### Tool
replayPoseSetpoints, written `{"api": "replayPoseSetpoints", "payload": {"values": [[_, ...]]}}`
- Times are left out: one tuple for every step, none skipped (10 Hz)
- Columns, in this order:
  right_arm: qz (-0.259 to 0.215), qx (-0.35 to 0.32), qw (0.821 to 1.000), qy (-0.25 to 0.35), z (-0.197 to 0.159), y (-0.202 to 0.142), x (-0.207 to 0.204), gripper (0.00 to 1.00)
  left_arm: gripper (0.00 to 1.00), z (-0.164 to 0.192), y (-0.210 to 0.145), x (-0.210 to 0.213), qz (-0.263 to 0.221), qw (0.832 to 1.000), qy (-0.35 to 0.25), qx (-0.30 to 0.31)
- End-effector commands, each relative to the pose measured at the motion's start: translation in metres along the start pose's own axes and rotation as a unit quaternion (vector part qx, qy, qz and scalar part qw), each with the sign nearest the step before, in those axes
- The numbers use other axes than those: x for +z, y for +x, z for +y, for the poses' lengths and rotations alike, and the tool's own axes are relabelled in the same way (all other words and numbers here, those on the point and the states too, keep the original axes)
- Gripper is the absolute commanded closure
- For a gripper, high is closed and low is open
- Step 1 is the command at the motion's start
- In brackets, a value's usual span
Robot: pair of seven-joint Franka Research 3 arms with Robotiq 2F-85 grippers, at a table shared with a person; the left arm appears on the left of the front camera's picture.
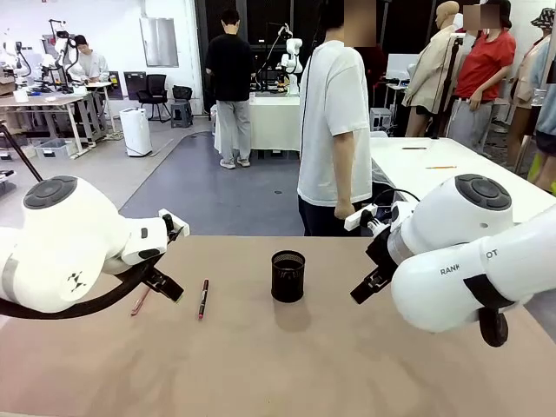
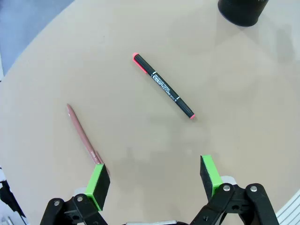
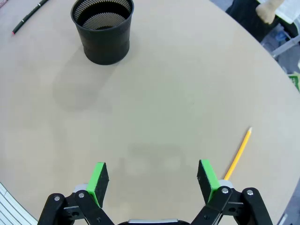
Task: Place the pens into the pen holder.
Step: Pick up a writing instrument from the table and place it into the Pen holder.
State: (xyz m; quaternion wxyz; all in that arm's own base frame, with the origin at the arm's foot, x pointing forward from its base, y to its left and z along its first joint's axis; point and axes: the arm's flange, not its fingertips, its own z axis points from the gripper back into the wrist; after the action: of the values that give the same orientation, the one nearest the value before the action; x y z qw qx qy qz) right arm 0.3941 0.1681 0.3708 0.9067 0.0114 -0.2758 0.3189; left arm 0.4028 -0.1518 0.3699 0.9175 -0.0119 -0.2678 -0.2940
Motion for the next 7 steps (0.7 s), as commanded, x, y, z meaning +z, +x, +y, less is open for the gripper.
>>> {"api": "replayPoseSetpoints", "payload": {"values": [[0.0,0.0,1.0,0.0,0.0,0.0,0.0,0.0,0.0,-0.0001,0.0001,0.0002,0.0,1.0,0.0,0.0],[0.0,0.0,1.0,0.0,0.0,0.0,0.0,0.0,0.0,-0.0001,0.0001,0.0002,0.0,1.0,0.0,0.0],[0.0,0.0,1.0,0.0,0.0,0.0,0.0,0.0,0.0,-0.0001,0.0001,0.0002,0.0,1.0,0.0,0.0],[0.0,0.0,1.0,0.0,0.0,0.0,0.0,0.0,0.0,-0.0001,0.0001,0.0002,0.0,1.0,0.0,0.0],[0.0,0.0,1.0,0.0,0.0,0.0,0.0,0.0,0.0,-0.0001,0.0001,0.0002,0.0,1.0,0.0,0.0],[0.0,0.0,1.0,0.0,0.0,0.0,0.0,0.0,0.0,-0.0001,0.0001,0.0002,0.0,1.0,0.0,0.0],[0.0,0.0,1.0,0.0,0.0,0.0,0.0,0.0,0.0,-0.0001,0.0001,0.0002,0.0,1.0,0.0,0.0]]}}
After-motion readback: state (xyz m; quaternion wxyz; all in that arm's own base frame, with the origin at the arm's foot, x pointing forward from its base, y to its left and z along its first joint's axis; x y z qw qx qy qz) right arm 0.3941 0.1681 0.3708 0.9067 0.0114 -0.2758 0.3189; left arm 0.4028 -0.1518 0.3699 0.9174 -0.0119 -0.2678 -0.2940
